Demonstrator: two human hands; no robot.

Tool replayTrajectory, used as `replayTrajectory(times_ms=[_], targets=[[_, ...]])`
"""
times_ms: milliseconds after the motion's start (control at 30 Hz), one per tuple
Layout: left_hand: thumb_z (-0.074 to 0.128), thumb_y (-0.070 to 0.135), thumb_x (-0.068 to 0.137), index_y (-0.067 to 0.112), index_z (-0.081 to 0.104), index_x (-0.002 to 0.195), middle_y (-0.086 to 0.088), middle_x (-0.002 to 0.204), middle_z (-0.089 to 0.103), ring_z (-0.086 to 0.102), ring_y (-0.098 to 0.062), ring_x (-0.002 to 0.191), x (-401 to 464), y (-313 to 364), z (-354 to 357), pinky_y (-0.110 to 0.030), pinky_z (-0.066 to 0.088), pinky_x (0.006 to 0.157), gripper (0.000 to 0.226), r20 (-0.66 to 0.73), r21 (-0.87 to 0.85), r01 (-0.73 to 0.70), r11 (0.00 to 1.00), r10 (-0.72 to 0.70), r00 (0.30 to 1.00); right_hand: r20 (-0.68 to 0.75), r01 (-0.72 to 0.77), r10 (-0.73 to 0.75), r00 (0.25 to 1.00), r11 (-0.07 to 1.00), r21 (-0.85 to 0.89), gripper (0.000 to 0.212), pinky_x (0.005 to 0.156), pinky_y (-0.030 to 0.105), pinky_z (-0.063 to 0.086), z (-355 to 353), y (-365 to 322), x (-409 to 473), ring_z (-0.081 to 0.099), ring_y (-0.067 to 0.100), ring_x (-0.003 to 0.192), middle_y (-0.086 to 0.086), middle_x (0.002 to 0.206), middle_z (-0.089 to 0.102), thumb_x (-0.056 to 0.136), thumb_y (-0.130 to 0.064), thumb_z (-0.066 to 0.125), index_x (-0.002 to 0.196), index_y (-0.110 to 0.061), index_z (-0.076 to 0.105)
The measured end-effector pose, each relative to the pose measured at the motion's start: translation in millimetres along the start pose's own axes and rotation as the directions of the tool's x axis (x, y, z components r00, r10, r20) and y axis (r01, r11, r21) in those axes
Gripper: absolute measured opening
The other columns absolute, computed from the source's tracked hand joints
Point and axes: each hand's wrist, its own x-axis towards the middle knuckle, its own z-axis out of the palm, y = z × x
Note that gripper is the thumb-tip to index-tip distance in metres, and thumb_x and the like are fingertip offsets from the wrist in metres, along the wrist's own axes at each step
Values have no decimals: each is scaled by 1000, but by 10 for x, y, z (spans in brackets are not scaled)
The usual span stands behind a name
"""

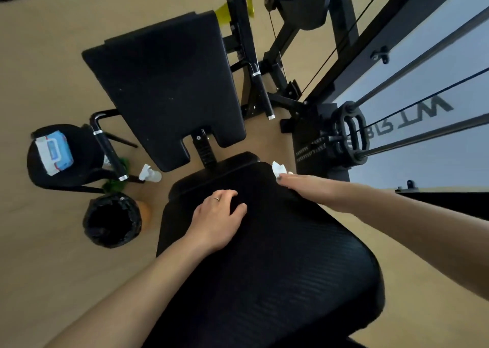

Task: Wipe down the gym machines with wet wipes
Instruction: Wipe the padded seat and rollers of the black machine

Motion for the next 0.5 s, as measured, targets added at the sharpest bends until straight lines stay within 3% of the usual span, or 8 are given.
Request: replayTrajectory(times_ms=[67,133,200,333,400,500], targets=[[44,51,103,27,38,152,3,158,36,34,-17,145,18,-4,-29,-44,30,121,55,16,-31,17,999,-16,1000,34,-28,31,999,996,-88,59,110,34,35,-81,-220,482,53,18,127,-2,146,56,104,-59,36,144,-21,55],[44,47,104,26,37,153,2,158,37,36,-16,144,49,-45,-78,-40,31,120,54,25,-161,39,986,-36,999,37,-26,33,999,982,-188,60,104,34,33,-114,-444,836,49,24,135,3,148,53,106,-55,32,146,-15,52],[44,43,105,27,38,153,2,154,42,40,-15,141,75,-157,-159,-36,33,117,52,1,-297,96,950,-100,995,14,-25,31,999,959,-284,62,112,37,31,-77,-606,1132,41,28,144,8,156,44,107,-53,31,152,-12,43],[49,41,99,20,43,149,-8,147,48,47,-27,133,52,-669,-240,-43,40,112,55,-155,-253,285,925,-330,931,-47,-21,-7,999,821,-571,65,122,43,28,150,-739,1549,34,32,149,10,164,33,105,-53,29,157,-14,38],[45,46,93,17,47,144,-12,141,52,52,-30,123,43,-946,-203,-47,44,105,59,-102,-361,418,834,-481,871,-48,-11,-27,998,754,-657,66,119,44,33,279,-778,1682,39,34,145,13,162,34,103,-54,27,154,-14,42],[41,30,104,6,57,126,-15,127,58,55,-24,101,-17,-1019,-166,-35,39,91,37,88,-709,491,507,-627,774,-1,65,-95,995,687,-724,70,113,46,39,549,-872,1798,47,35,136,16,157,40,101,-56,24,148,-13,49]])
